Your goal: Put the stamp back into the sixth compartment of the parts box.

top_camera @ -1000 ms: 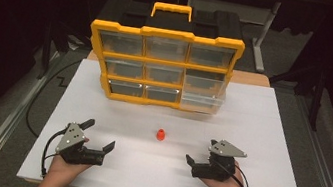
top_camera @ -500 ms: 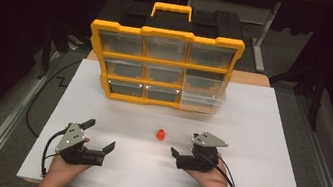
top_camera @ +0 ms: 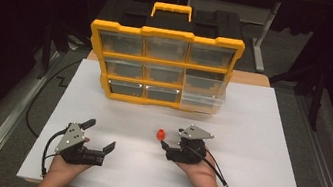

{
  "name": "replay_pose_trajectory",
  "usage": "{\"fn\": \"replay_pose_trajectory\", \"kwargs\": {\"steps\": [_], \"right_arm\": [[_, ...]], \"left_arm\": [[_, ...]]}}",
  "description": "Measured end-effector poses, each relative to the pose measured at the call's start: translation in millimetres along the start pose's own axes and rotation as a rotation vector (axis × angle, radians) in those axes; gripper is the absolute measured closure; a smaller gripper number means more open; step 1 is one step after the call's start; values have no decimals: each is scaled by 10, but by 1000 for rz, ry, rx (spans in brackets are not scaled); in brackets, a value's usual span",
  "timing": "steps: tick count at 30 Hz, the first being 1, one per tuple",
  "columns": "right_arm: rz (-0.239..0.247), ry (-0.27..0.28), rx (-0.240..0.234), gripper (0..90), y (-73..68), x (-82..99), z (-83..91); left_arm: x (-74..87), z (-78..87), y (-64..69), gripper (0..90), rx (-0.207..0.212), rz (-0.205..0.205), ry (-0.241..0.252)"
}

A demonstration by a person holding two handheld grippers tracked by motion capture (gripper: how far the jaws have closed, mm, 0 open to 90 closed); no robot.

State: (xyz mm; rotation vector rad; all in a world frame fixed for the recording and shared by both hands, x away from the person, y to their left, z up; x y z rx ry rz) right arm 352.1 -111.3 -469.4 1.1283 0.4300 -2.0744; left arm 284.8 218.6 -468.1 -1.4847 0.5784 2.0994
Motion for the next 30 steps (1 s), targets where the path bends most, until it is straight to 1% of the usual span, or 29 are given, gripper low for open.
{"fn": "replay_pose_trajectory", "kwargs": {"steps": [3, 8, 10, 11, 12, 18, 20, 23, 29, 30], "right_arm": [[2, 5, -4, 293, -15, -36, -41], [3, -2, -19, 375, -35, -78, -115], [4, -6, -17, 412, -45, -94, -143], [4, -6, -17, 412, -45, -94, -143], [7, -4, -17, 454, -53, -110, -164], [22, -4, -13, 581, -69, -143, -220], [27, -4, -19, 609, -77, -152, -239], [36, -4, -14, 649, -85, -164, -265], [33, -13, -11, 714, -85, -164, -309], [39, -14, -12, 728, -82, -160, -315]], "left_arm": [[0, 0, -1, 5, 0, 1, 1], [1, -3, 0, 4, 2, 0, 0], [1, -3, -1, 5, 2, -1, 0], [1, -3, -1, 5, 2, -1, 0], [1, -4, -1, 4, 3, 0, 0], [1, -9, -1, 5, 5, -1, 0], [1, -10, -2, 5, 5, -3, 0], [1, -12, 1, 5, 6, -2, 2], [0, -10, -1, 5, 7, -3, 0], [0, -10, -1, 5, 8, -3, 0]]}}
Point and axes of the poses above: each handheld gripper's, and its own axes: z roughly backward along the jaws, x roughly out of its underside, y roughly to its right, the point moved 1 cm from there along -z, roughly forward along the jaws, and after that the axes turned 3 degrees about z, right-handed, at the moved point
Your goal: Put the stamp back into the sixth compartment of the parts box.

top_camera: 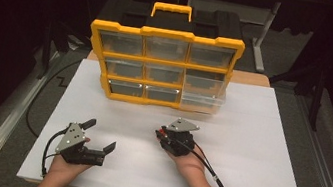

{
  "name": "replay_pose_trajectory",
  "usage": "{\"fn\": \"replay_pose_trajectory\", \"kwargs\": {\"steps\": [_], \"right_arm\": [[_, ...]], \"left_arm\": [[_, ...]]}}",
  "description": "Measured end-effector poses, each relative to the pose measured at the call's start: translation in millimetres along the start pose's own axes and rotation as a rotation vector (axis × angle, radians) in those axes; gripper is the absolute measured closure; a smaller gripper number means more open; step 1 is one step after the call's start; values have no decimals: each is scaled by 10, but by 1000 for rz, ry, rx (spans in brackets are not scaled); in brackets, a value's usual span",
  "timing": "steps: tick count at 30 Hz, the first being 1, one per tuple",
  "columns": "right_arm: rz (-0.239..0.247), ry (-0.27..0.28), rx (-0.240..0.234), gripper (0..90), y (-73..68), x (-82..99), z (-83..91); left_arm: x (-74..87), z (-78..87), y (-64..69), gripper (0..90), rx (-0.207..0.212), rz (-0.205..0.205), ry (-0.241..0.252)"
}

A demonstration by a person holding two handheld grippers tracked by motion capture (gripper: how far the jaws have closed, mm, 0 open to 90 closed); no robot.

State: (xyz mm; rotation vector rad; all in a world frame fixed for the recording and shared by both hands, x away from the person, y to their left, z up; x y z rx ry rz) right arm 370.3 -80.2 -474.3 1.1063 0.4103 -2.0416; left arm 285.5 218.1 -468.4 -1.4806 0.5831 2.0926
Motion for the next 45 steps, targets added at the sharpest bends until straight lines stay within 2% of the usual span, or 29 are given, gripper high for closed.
{"fn": "replay_pose_trajectory", "kwargs": {"steps": [9, 17, 25, 34, 45], "right_arm": [[5, -4, 3, 741, 1, -4, 29], [13, -2, 4, 747, 23, -11, 170], [16, -14, 18, 747, 112, 79, 370], [-1, -23, 33, 748, 239, 219, 629], [-19, -41, 45, 748, 344, 386, 866]], "left_arm": [[0, -1, -3, 4, 1, 4, 3], [-2, 4, -13, 5, 4, 9, 5], [-3, 3, -15, 5, 8, 15, 5], [-5, 2, -21, 5, 12, 24, 13], [-7, 9, -23, 5, 21, 26, 20]]}}
Point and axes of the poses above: each handheld gripper's, and its own axes: z roughly backward along the jaws, x roughly out of its underside, y roughly to its right, the point moved 1 cm from there along -z, roughly forward along the jaws, and after that the axes turned 3 degrees about z, right-handed, at the moved point
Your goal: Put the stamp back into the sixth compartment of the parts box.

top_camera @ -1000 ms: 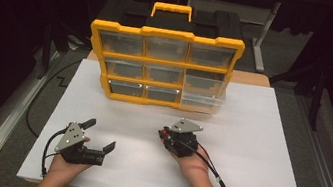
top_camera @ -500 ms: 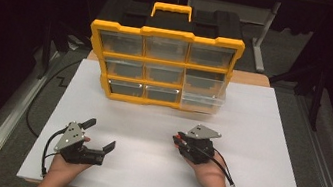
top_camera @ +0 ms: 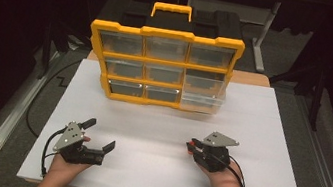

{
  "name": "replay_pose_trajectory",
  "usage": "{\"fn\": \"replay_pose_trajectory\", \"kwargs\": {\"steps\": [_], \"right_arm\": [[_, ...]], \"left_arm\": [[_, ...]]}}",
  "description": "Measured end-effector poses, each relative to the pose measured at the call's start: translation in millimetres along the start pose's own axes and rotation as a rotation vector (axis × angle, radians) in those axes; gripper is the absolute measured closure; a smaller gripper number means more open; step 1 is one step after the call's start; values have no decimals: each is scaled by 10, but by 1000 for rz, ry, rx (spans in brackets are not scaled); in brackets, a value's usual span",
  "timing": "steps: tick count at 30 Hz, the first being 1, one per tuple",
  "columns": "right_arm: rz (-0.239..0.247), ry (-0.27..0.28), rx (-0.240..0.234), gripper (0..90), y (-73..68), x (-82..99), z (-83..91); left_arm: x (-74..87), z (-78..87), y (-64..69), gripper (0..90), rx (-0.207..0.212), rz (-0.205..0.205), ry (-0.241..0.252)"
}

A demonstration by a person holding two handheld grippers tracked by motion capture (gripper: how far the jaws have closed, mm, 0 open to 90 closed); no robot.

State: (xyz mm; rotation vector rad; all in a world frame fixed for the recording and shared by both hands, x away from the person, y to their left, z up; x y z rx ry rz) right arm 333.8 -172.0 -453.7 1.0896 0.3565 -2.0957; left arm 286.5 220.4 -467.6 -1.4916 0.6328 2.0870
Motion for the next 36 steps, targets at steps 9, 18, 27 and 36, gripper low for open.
{"fn": "replay_pose_trajectory", "kwargs": {"steps": [9, 18, 27, 36], "right_arm": [[-13, -11, 20, 748, 147, 165, 241], [-25, -36, 23, 748, 238, 221, 375], [-4, -112, -30, 748, 282, 125, 368], [33, -204, -69, 748, 331, 10, 327]], "left_arm": [[3, 0, -15, 5, 3, 12, 6], [7, -9, -9, 5, -1, 4, 2], [8, -10, -11, 5, 3, 3, 4], [7, -11, -4, 5, 14, -2, 9]]}}
Point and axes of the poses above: each handheld gripper's, and its own axes: z roughly backward along the jaws, x roughly out of its underside, y roughly to its right, the point moved 1 cm from there along -z, roughly forward along the jaws, and after that the axes turned 3 degrees about z, right-handed, at the moved point
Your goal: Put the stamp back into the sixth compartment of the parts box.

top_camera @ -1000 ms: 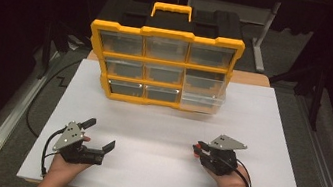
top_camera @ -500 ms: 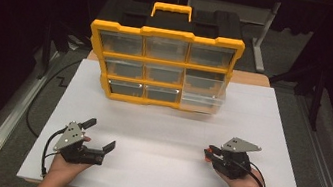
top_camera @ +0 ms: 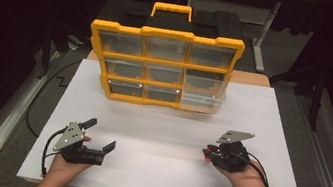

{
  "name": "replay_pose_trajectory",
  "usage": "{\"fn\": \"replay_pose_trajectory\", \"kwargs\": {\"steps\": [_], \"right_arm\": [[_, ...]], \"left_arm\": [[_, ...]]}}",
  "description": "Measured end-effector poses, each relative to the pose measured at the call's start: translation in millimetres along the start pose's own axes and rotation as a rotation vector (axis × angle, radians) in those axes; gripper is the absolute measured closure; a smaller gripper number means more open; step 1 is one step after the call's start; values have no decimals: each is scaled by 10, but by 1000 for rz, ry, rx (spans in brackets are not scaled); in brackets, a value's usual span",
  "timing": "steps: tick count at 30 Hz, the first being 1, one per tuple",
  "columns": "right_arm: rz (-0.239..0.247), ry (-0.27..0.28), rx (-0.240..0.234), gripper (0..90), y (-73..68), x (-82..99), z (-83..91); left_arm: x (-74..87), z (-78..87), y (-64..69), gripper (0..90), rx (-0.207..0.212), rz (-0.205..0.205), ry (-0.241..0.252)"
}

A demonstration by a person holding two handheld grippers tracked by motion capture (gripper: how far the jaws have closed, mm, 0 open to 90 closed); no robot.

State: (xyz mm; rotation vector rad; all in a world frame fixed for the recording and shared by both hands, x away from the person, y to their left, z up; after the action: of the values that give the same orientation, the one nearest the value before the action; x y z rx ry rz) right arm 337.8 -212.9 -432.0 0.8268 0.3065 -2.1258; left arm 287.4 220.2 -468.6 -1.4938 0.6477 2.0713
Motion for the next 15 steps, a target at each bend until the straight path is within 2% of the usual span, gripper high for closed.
{"fn": "replay_pose_trajectory", "kwargs": {"steps": [3, 8, 15], "right_arm": [[3, -42, -17, 747, 24, -41, -20], [11, -76, -41, 747, 41, -72, -45], [44, -156, -84, 747, 46, -155, -60]], "left_arm": [[0, -3, 0, 5, 2, 0, 0], [1, -5, 5, 5, 6, -1, 1], [3, -12, 13, 5, 9, -11, -6]]}}
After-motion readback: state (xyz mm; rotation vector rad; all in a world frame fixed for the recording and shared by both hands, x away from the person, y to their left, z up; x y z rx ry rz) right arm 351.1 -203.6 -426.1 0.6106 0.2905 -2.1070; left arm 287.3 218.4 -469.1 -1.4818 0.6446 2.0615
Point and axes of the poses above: each handheld gripper's, and its own axes: z roughly backward along the jaws, x roughly out of its underside, y roughly to its right, the point moved 1 cm from there along -z, roughly forward along the jaws, and after that the axes turned 3 degrees about z, right-handed, at the moved point
